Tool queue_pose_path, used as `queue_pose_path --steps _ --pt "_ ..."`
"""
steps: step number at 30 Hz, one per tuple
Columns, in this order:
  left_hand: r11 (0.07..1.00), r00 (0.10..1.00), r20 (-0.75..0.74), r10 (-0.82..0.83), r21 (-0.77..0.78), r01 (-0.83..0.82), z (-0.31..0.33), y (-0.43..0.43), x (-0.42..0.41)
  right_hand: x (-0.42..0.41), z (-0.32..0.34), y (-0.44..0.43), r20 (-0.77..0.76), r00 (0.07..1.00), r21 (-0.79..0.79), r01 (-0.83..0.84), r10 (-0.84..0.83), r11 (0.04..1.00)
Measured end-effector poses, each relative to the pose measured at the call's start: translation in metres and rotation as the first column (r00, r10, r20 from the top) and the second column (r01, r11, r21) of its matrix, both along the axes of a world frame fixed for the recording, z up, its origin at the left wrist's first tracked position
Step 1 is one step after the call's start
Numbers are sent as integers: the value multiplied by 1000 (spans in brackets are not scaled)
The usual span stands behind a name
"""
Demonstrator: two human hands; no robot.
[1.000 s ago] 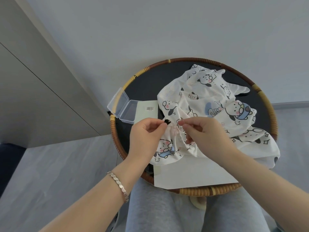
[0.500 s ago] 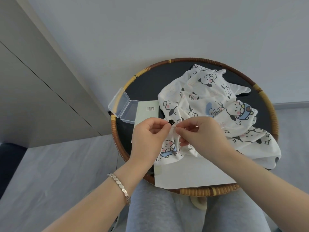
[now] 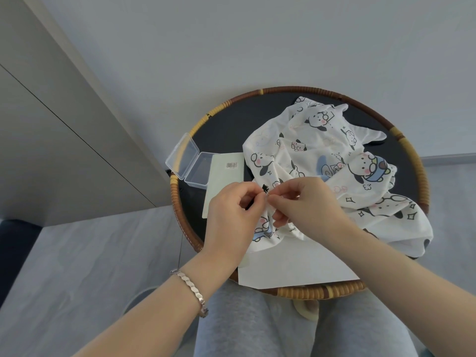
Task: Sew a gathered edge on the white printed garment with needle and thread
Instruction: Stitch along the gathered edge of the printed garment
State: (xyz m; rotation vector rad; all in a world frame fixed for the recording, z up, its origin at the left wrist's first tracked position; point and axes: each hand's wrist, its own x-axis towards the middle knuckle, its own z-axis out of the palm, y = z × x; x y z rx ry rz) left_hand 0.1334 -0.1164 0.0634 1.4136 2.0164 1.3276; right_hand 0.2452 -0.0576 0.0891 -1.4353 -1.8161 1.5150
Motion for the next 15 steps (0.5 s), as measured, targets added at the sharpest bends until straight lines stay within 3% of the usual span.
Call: queue_pose_path --steps 6,11,15 --pt "1000 1000 20 -5 -3 5 -4 -1 2 -3 -3 -2 -88 994 -73 56 -63 996" --pt "999 993 115 -25 -36 30 -6 -4 1 1 -6 1 -263 956 -228 66 -127 971" --pt "999 988 152 35 -25 -31 -1 -2 4 8 -9 2 -244 969 -166 3 -44 986"
